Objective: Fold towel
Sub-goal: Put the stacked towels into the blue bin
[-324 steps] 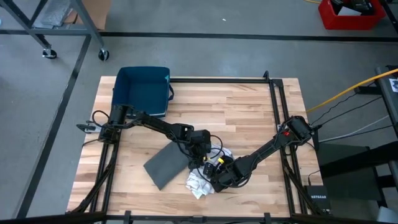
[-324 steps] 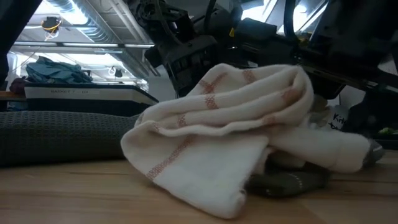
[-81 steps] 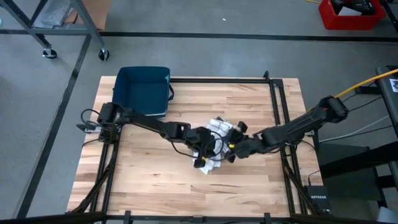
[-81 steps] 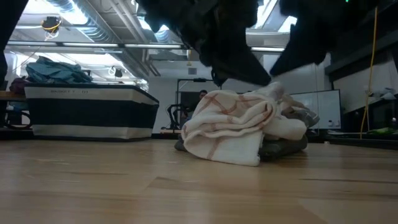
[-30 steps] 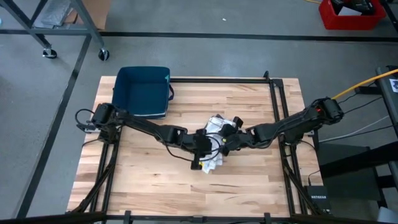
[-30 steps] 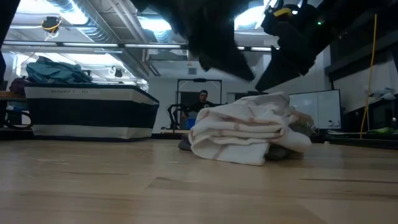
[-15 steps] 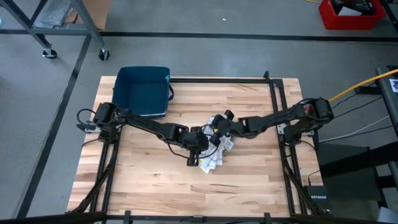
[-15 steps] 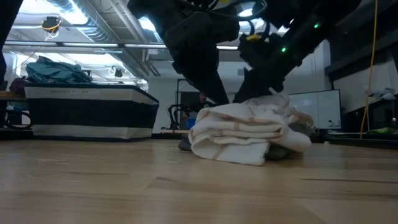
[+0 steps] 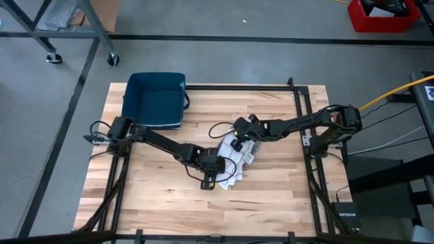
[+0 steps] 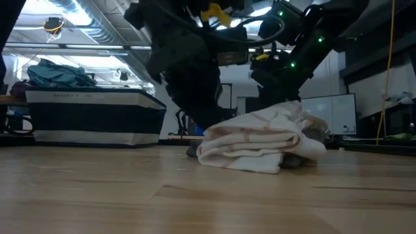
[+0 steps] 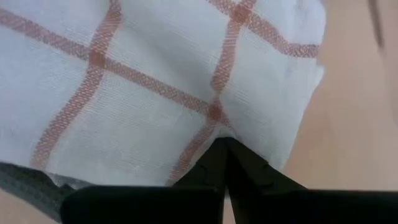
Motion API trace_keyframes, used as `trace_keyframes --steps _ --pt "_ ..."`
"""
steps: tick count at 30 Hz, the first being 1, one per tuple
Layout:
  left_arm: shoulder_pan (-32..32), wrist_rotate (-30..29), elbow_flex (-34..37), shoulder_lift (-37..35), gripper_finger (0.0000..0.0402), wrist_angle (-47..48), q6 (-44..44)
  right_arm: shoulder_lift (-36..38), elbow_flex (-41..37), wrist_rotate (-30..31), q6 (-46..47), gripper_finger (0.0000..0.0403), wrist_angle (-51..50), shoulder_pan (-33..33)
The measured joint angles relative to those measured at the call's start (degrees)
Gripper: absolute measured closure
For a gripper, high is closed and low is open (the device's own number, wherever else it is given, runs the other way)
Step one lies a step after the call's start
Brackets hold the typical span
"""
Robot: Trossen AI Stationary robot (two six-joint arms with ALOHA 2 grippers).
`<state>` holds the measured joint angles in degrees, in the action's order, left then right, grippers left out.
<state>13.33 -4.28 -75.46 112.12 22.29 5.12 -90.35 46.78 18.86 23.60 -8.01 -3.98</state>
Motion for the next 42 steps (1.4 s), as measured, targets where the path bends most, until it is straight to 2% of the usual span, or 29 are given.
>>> trace_keyframes --steps 8,15,18,24,29,32,34,38,42 --pt "2.50 0.43 0.02 -0.20 0.0401 2.83 3.49 0.00 -0.02 -0.40 0.78 0.0359 -3.75 -2.22" --pt "3.07 0.05 -0.72 -4.40 0.0401 0.93 4.80 2.62 0.76 -0.61 0.58 0.0359 -2.10 -2.94" --pt "2.35 -1.19 -0.79 -7.66 0.0401 -0.45 3.69 5.68 1.74 -2.76 0.56 0.0359 -2.18 -2.81" --pt "-1.44 -3.50 -0.79 -13.55 0.0399 2.85 3.94 14.28 2.91 -12.24 3.66 0.0359 -5.63 -2.79" --pt "-6.30 -2.82 -0.79 -15.65 0.0401 7.34 4.94 22.37 2.75 -14.75 14.12 0.0359 -19.04 -1.20" --pt "-9.80 2.18 -0.79 -15.81 0.0400 8.16 3.10 26.76 0.75 -12.22 21.94 0.0359 -25.14 2.77" --pt "-11.95 6.19 -0.54 -15.81 0.0401 7.59 1.18 29.51 -1.30 -10.82 27.86 0.0359 -25.64 6.19" --pt "-16.38 15.03 1.99 -15.87 0.0400 4.63 -0.67 33.01 -5.80 -6.58 39.81 0.0359 -21.25 14.29" --pt "-21.02 25.97 6.26 -15.87 0.0400 0.94 0.00 32.83 -9.32 -0.88 50.52 0.0359 -14.42 22.11"
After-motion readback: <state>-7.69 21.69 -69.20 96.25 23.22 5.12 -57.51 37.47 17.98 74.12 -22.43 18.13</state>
